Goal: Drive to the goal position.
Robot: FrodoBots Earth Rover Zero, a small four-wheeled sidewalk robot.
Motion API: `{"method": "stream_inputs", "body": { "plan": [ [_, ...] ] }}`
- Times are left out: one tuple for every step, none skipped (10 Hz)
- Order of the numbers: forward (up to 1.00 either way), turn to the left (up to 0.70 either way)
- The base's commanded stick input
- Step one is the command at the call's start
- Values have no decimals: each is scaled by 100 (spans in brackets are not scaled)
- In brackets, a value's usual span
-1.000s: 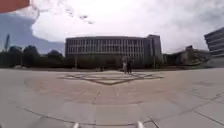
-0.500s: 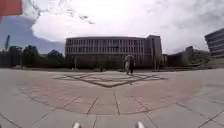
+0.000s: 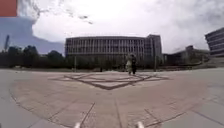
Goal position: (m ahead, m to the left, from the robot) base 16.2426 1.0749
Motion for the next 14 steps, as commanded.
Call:
{"method": "stream_inputs", "body": {
  "plan": [
    [70, 0],
    [70, 0],
    [70, 0],
    [70, 0],
    [70, 0],
    [70, 0],
    [70, 0],
    [70, 0],
    [70, 0],
    [70, 0],
    [70, 0],
    [70, 0],
    [70, 0],
    [70, 0]
  ]
}}
